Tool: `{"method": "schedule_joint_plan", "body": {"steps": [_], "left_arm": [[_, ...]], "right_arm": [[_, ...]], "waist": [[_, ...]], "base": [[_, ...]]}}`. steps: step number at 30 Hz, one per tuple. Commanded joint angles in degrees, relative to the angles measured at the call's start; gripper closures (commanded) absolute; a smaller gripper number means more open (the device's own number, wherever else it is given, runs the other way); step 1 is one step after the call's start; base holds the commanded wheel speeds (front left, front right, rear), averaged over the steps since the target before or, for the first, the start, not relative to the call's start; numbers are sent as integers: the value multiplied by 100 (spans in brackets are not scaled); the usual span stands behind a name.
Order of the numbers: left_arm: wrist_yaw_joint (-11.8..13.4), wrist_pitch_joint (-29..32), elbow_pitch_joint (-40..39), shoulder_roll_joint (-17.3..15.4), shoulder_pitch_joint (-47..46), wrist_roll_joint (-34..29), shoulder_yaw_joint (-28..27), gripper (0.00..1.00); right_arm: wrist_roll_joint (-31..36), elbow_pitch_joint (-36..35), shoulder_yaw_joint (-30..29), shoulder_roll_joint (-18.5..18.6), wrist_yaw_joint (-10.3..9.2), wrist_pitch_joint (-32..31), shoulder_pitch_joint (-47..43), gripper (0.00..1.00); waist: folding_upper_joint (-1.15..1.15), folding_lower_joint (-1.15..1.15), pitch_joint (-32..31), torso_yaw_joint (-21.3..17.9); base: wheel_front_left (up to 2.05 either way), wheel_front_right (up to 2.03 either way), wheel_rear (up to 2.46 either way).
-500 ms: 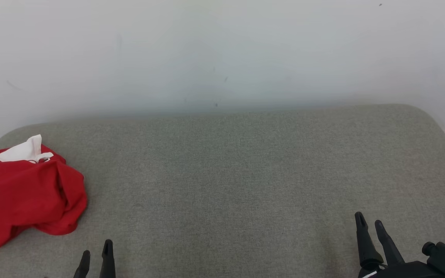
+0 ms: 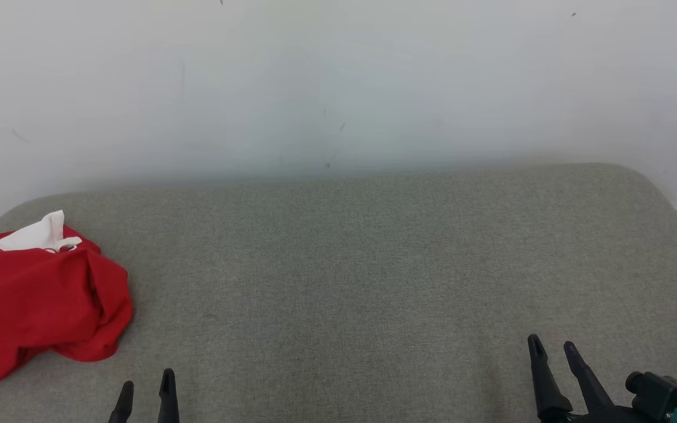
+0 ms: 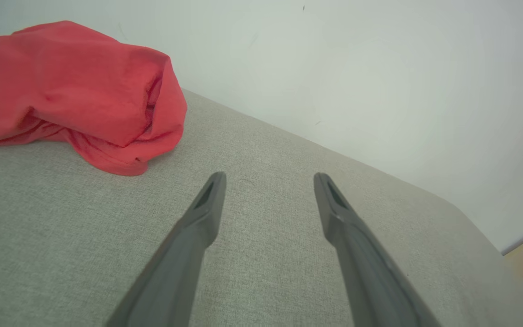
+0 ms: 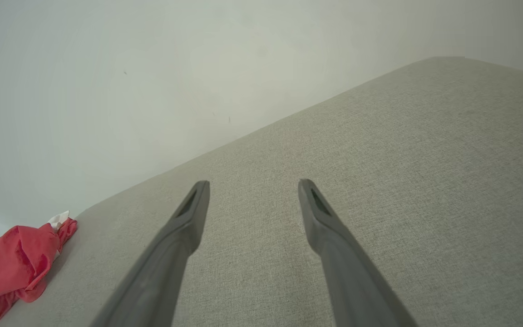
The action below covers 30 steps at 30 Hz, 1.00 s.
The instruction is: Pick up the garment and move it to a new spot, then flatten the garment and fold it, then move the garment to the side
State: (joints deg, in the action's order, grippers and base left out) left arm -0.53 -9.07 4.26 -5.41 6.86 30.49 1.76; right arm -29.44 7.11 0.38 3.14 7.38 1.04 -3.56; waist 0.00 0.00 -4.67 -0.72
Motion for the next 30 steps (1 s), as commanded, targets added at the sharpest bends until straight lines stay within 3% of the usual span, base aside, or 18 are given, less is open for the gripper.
{"method": "schedule_joint_plan", "body": {"steps": [1, 30], "left_arm": [[33, -69, -89, -55, 57, -245, 16, 0], [303, -426, -244, -192, 316, -1545, 111, 0]], "right_arm": [[202, -58, 45, 82, 15, 18, -20, 0], [1637, 122, 309, 205, 18, 201, -151, 0]], "waist": [[0, 0, -12, -6], [0, 0, -107, -15]], "base": [[0, 0, 0], [0, 0, 0]]}}
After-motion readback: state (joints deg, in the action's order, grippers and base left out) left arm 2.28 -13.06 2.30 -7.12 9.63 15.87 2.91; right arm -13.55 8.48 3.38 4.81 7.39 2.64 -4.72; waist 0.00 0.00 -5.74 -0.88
